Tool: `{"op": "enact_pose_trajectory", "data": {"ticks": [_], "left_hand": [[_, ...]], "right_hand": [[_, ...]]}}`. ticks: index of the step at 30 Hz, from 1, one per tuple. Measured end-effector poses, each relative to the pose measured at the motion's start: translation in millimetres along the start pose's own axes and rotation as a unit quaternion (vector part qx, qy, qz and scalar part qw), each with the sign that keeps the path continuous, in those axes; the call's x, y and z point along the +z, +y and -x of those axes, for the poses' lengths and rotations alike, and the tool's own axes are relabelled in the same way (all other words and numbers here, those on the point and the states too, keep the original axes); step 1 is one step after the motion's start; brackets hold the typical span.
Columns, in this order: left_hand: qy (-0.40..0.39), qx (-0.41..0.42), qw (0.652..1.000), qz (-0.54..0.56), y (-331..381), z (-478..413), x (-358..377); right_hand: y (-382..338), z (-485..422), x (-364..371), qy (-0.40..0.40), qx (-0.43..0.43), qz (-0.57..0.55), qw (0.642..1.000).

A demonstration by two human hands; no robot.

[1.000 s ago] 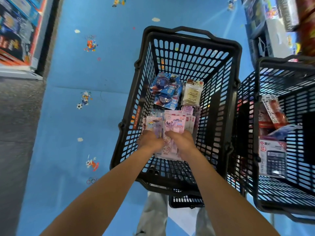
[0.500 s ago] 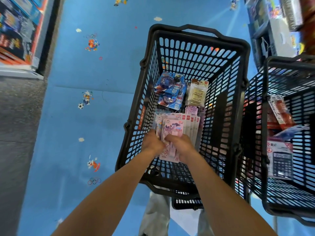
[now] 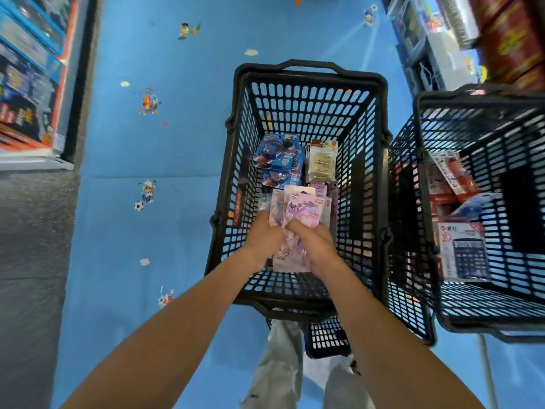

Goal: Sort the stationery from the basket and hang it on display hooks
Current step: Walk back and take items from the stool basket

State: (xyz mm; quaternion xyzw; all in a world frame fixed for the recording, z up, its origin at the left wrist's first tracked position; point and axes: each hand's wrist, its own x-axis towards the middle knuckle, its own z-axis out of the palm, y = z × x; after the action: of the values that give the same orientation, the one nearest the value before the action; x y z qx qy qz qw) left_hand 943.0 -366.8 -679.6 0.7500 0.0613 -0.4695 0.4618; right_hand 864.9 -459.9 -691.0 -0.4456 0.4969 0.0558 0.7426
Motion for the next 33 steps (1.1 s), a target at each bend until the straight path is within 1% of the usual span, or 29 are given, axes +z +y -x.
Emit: {"op": "enact_pose_trajectory", "data": {"ticks": [3, 4, 5, 7, 10, 13, 16, 18, 20, 23, 26, 29, 31, 33], "left_hand": [[-0.028, -0.054, 0.991, 0.120, 24.3, 14.9, 14.8], [-0.050, -0.077, 0.982, 0.163, 33.8, 22.5, 22.1], [-0.079, -0.092, 0.977, 0.178, 40.3, 27.2, 29.6], [-0.126, -0.090, 0.976, 0.153, 52.3, 40.9, 49.5], [-0.124, -0.026, 0.990, 0.064, 62.3, 59.0, 81.5], [-0.158, 0.019, 0.987, 0.012, 71.1, 77.5, 112.5], [-0.169, 0.067, 0.983, -0.009, 86.0, 104.4, 147.6], [-0.189, 0.104, 0.976, 0.010, 89.7, 124.6, 178.2], [-0.215, 0.110, 0.970, 0.004, 88.3, 149.9, 213.4], [-0.305, 0.106, 0.944, -0.063, 71.9, 193.0, 276.2], [-0.360, 0.093, 0.922, -0.107, 38.3, 238.8, 341.0], [-0.435, 0.064, 0.888, -0.135, -5.2, 292.8, 396.0], [-0.485, 0.047, 0.857, -0.167, -36.9, 334.4, 429.6], [-0.518, 0.043, 0.830, -0.202, -71.8, 381.5, 463.6]], "right_hand": [[-14.4, 15.0, -7.7, 0.003, -0.029, -0.074, 0.997], [-19.0, 20.6, -12.5, 0.010, -0.048, -0.098, 0.994], [-22.9, 26.0, -18.7, 0.017, -0.066, -0.118, 0.991], [-30.4, 38.0, -34.3, 0.013, -0.104, -0.125, 0.987], [-42.0, 66.0, -65.2, -0.007, -0.132, -0.127, 0.983], [-49.4, 103.2, -102.3, -0.026, -0.163, -0.156, 0.974], [-52.9, 141.2, -141.7, -0.022, -0.216, -0.170, 0.961], [-54.7, 169.4, -169.4, -0.013, -0.254, -0.178, 0.951], [-47.8, 193.9, -200.9, 0.013, -0.299, -0.194, 0.934], [-16.7, 237.2, -259.3, 0.085, -0.306, -0.215, 0.924], [36.8, 289.7, -322.2, 0.140, -0.302, -0.258, 0.907], [97.3, 355.9, -377.0, 0.173, -0.279, -0.284, 0.901], [138.3, 400.5, -406.6, 0.195, -0.264, -0.294, 0.898], [180.2, 442.1, -431.8, 0.215, -0.261, -0.318, 0.886]]}}
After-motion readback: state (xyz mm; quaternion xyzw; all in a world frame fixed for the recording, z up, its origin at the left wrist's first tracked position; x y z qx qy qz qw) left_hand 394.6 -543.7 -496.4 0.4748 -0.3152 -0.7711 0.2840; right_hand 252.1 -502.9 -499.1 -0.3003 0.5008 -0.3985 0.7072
